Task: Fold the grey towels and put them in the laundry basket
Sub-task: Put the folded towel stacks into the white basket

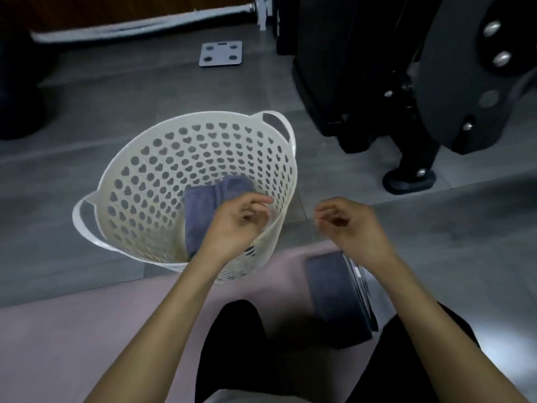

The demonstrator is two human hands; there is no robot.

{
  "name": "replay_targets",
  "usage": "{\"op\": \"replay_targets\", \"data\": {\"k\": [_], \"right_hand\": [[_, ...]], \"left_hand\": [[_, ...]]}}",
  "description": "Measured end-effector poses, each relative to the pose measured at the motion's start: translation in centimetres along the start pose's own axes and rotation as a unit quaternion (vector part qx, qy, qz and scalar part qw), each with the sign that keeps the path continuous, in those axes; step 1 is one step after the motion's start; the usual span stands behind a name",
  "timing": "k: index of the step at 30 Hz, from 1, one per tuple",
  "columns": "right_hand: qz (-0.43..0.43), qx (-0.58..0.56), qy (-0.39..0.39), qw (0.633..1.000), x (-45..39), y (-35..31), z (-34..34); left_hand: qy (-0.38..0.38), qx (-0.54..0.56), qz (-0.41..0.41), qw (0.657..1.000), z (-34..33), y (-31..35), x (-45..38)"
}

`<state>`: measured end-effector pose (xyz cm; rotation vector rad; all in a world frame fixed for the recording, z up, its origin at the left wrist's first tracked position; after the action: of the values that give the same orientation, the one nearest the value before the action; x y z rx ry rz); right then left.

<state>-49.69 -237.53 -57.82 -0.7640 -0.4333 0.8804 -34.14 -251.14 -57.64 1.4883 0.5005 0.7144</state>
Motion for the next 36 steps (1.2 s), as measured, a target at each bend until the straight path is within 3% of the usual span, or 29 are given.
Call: {"op": "replay_targets", "data": {"k": [4, 8, 14, 18, 20, 23, 29, 36], "right_hand": [[-0.052, 0.014, 0.001, 0.999, 3.1, 8.6, 1.3], [-0.110, 0.025, -0.001, 0.994, 6.3, 16.5, 1.2], [-0.186, 0.045, -0.033, 0.981, 9.8, 25.5, 0.1], [-0.211, 0.037, -0.048, 0.976, 11.1, 27.8, -0.5], [-0.216, 0.038, -0.056, 0.974, 11.7, 28.3, -1.0], [-0.209, 0.117, -0.090, 0.967, 12.5, 29.7, -2.0], [-0.250, 0.181, -0.124, 0.943, 12.9, 34.5, -3.1], [-0.302, 0.208, -0.135, 0.921, 9.5, 39.0, -6.5]], "left_hand": [[-0.061, -0.004, 0.042, 0.997, -8.2, -2.1, 2.5], [-0.078, -0.026, 0.126, 0.989, -14.2, -9.7, 3.4], [0.035, -0.059, 0.267, 0.961, -16.3, -23.9, 4.6], [0.120, -0.122, 0.305, 0.937, -15.6, -31.2, 4.6], [0.165, -0.074, 0.326, 0.928, -15.8, -34.5, 4.7], [0.192, -0.013, 0.348, 0.917, -17.6, -35.7, 5.1], [0.168, 0.080, 0.380, 0.906, -19.1, -36.2, 5.1], [0.174, 0.076, 0.275, 0.942, -17.7, -30.6, 5.0]]}}
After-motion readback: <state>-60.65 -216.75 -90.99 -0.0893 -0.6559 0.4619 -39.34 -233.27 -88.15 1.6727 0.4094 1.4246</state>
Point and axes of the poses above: each hand's wrist, its own x-axis away from the middle knuckle, its own z-axis out of the back of the hand, y = z × x, the point moved 10 cm from there along -x, towards the middle knuckle, and after that the axes turned 14 degrees about x, right-handed, at the moved point
